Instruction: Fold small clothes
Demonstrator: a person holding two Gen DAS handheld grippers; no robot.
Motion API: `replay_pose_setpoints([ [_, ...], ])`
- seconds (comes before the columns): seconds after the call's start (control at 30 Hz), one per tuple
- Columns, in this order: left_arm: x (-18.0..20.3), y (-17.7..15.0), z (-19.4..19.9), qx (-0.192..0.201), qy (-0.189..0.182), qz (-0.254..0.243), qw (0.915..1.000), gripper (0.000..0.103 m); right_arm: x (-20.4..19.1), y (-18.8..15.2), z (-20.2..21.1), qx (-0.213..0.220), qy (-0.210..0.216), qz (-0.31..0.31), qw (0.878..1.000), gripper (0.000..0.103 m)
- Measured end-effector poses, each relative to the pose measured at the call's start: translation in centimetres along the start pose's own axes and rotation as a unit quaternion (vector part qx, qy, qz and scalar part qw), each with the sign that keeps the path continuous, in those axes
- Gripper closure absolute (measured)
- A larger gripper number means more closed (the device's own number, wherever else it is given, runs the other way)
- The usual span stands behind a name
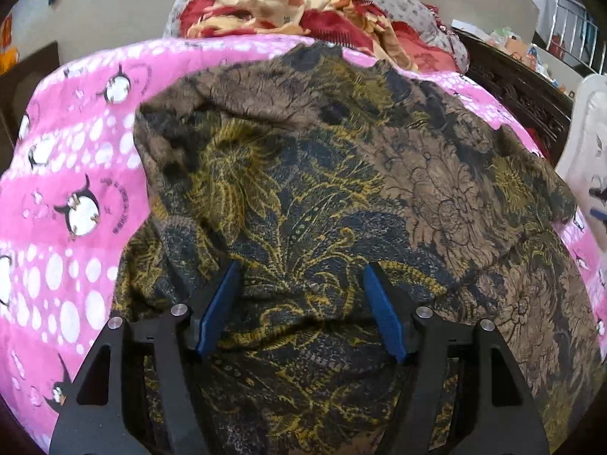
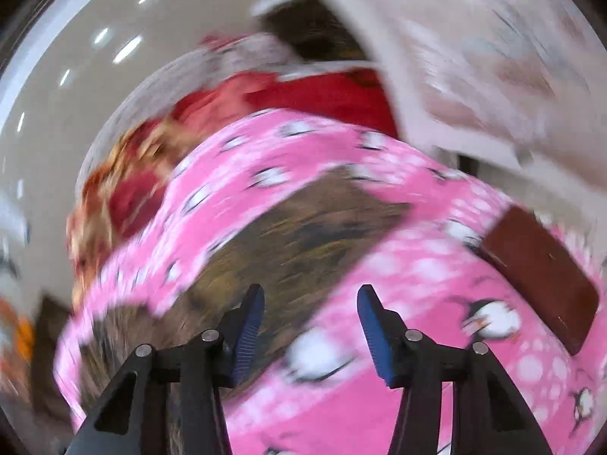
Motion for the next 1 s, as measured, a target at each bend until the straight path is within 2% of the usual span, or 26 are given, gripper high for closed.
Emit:
replay_pose_setpoints([
  [0.07,0.0,0.1,-0.2,0.000,0.005,-0.002,1.0000,0.034,2.1,1.4,-1.2,-0.006,0.011,-0.039,0.999,0.054],
  [0.13,-0.1,0.2,-0.5,0.000,0.011,-0.005,0.9999,0.034,3.2,2.0,-2.9,-0.025,0.041,-0.079,0.996,0.054],
  [0.27,0.3,0.1,-0.5,0.001,0.018,-0.003,0.9998,0.032,3.8,3.4,-5.4,-0.044,0.110,-0.154,0.981,0.053],
  [0.4,0.1,0.2,-0.6,0.000,0.024,-0.004,0.9997,0.032,2.9,4.6,-7.5,-0.063,0.127,-0.161,0.977,0.053],
  [0.5,0.1,0.2,-0.6,0.000,0.026,-0.004,0.9997,0.032,2.2,5.0,-8.4,-0.065,0.116,-0.146,0.980,0.054],
  [0.53,0.1,0.3,-0.7,0.000,0.026,-0.004,0.9996,0.032,1.9,5.2,-8.5,-0.062,0.104,-0.136,0.983,0.056],
  [0.57,0.1,0.3,-0.7,0.000,0.026,-0.004,0.9997,0.032,1.9,5.2,-8.9,-0.061,0.093,-0.131,0.985,0.064],
  [0.6,0.1,0.3,-0.7,0.000,0.026,-0.004,0.9997,0.032,2.0,5.1,-9.0,-0.059,0.083,-0.128,0.987,0.079],
  [0.67,0.1,0.3,-0.7,0.001,0.025,-0.004,0.9997,0.032,2.2,5.1,-8.8,-0.051,0.072,-0.129,0.988,0.094],
  [0.73,0.1,0.3,-0.7,0.000,0.026,-0.004,0.9997,0.032,1.6,5.7,-7.0,-0.024,0.069,-0.125,0.989,0.097],
  [0.83,0.1,0.3,-0.7,0.001,0.024,-0.003,0.9997,0.032,-1.7,7.5,-2.6,0.028,0.101,-0.096,0.990,0.098],
  [0.9,0.1,0.3,-0.7,0.002,0.024,-0.003,0.9997,0.032,-5.3,8.8,1.8,0.071,0.135,-0.064,0.986,0.098],
  [1.0,0.0,0.3,-0.6,0.004,0.020,0.000,0.9998,0.032,-11.9,9.5,9.6,0.133,0.191,0.002,0.973,0.098],
])
Point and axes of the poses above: each gripper's, at about its wrist camera, not at the fingertips, and z roughly against the way its jaws point, x to its right, y to its top, the point moved 9 cm from there along -z, roughly the way its jaws point, and after that the axes turned 12 degrees about -y, right-handed, at the moved point
